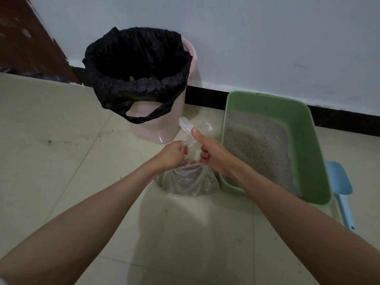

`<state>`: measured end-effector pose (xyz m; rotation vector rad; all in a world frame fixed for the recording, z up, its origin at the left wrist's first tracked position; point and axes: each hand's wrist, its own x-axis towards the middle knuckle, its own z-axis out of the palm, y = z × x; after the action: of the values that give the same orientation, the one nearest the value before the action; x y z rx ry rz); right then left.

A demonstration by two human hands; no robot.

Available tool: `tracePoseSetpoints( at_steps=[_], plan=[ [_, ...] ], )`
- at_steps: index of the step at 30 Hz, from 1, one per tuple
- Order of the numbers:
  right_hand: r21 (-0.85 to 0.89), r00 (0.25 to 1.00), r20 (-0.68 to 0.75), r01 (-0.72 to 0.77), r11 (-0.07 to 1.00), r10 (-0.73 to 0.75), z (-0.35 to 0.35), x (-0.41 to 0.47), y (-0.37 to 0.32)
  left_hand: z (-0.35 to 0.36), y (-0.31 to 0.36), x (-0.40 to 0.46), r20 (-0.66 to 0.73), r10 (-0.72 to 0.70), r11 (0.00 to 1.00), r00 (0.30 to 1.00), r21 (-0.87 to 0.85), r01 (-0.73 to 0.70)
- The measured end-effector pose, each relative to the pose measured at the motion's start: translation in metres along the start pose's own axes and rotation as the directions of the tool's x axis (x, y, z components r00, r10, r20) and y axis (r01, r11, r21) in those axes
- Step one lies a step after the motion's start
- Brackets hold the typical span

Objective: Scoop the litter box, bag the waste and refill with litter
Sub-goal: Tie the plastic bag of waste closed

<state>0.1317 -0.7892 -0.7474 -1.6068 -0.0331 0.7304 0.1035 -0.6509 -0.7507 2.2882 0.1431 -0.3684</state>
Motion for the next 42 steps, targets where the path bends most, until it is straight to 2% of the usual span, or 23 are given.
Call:
tracePoseSetpoints(
  at_steps=[2, 3, 4, 6, 9, 11, 12, 14, 16, 17, 18, 20, 22, 24, 26, 29, 34, 39, 42],
  plan=[
    [0.120, 0.994, -0.104, -0.008, 0.993, 0.020, 0.002, 0.002, -0.001, 0.002, 0.001, 0.001, 0.030, 0.033, 0.994, 0.999, 0.103, -0.036],
    [0.216, 0.989, -0.139, -0.030, 0.976, 0.060, 0.002, 0.004, -0.002, 0.003, 0.002, 0.001, 0.059, 0.039, 0.995, 0.998, 0.086, -0.044],
    [0.311, 0.986, -0.136, -0.047, 0.949, 0.093, 0.001, 0.004, -0.003, 0.003, 0.001, 0.001, 0.102, 0.039, 0.999, 0.994, 0.008, -0.040],
    [0.462, 0.990, -0.063, -0.083, 0.883, 0.127, -0.004, 0.006, -0.004, -0.001, 0.000, 0.000, 0.195, 0.030, 0.965, 0.980, -0.262, 0.022],
    [0.532, 0.987, 0.090, -0.160, 0.831, 0.132, -0.012, 0.004, -0.003, -0.016, -0.009, 0.001, 0.310, 0.033, 0.747, 0.950, -0.639, 0.183],
    [0.420, 0.982, 0.163, -0.152, 0.895, 0.091, -0.016, 0.003, -0.002, -0.022, -0.015, 0.002, 0.373, 0.016, 0.574, 0.928, -0.763, 0.297],
    [0.307, 0.983, 0.171, -0.118, 0.944, 0.067, -0.017, 0.002, -0.003, -0.023, -0.018, 0.003, 0.386, -0.012, 0.516, 0.923, -0.788, 0.336],
    [-0.045, 0.991, 0.131, 0.005, 0.999, 0.001, -0.019, -0.001, -0.008, -0.025, -0.020, 0.003, 0.382, -0.072, 0.437, 0.922, -0.818, 0.373],
    [-0.398, 0.994, 0.049, 0.112, 0.911, -0.101, -0.019, -0.003, -0.013, -0.026, -0.018, 0.003, 0.352, -0.110, 0.359, 0.930, -0.858, 0.367],
    [-0.480, 0.987, 0.015, 0.146, 0.865, -0.159, -0.018, -0.004, -0.014, -0.026, -0.017, 0.003, 0.338, -0.123, 0.334, 0.933, -0.871, 0.360],
    [-0.501, 0.978, -0.029, 0.165, 0.849, -0.207, -0.016, -0.004, -0.015, -0.026, -0.016, 0.003, 0.333, -0.128, 0.324, 0.934, -0.876, 0.356],
    [-0.430, 0.955, -0.159, 0.162, 0.888, -0.252, -0.011, -0.002, -0.013, -0.026, -0.016, 0.004, 0.342, -0.124, 0.329, 0.931, -0.872, 0.364],
    [-0.273, 0.933, -0.275, 0.155, 0.950, -0.231, -0.009, 0.001, -0.012, -0.025, -0.016, 0.005, 0.368, -0.123, 0.348, 0.922, -0.854, 0.387],
    [-0.104, 0.929, -0.323, 0.157, 0.982, -0.183, -0.006, 0.001, -0.015, -0.023, -0.015, 0.006, 0.402, -0.137, 0.416, 0.905, -0.806, 0.421],
    [0.008, 0.938, -0.315, 0.155, 0.988, -0.144, -0.005, -0.001, -0.017, -0.021, -0.011, 0.007, 0.415, -0.178, 0.477, 0.892, -0.756, 0.447],
    [0.086, 0.957, -0.265, 0.146, 0.985, -0.119, -0.007, -0.004, -0.018, -0.021, -0.006, 0.009, 0.435, -0.223, 0.470, 0.872, -0.736, 0.487],
    [0.057, 0.973, -0.197, 0.130, 0.990, -0.117, -0.012, -0.008, -0.018, -0.023, -0.004, 0.013, 0.449, -0.282, 0.492, 0.848, -0.691, 0.530],
    [0.024, 0.978, -0.161, 0.141, 0.990, -0.136, -0.012, -0.011, -0.021, -0.026, 0.000, 0.009, 0.426, -0.185, 0.362, 0.886, -0.808, 0.465],
    [0.023, 0.981, -0.132, 0.144, 0.989, -0.140, -0.011, -0.012, -0.021, -0.026, 0.002, 0.007, 0.393, -0.185, 0.300, 0.901, -0.850, 0.433]
  ],
)
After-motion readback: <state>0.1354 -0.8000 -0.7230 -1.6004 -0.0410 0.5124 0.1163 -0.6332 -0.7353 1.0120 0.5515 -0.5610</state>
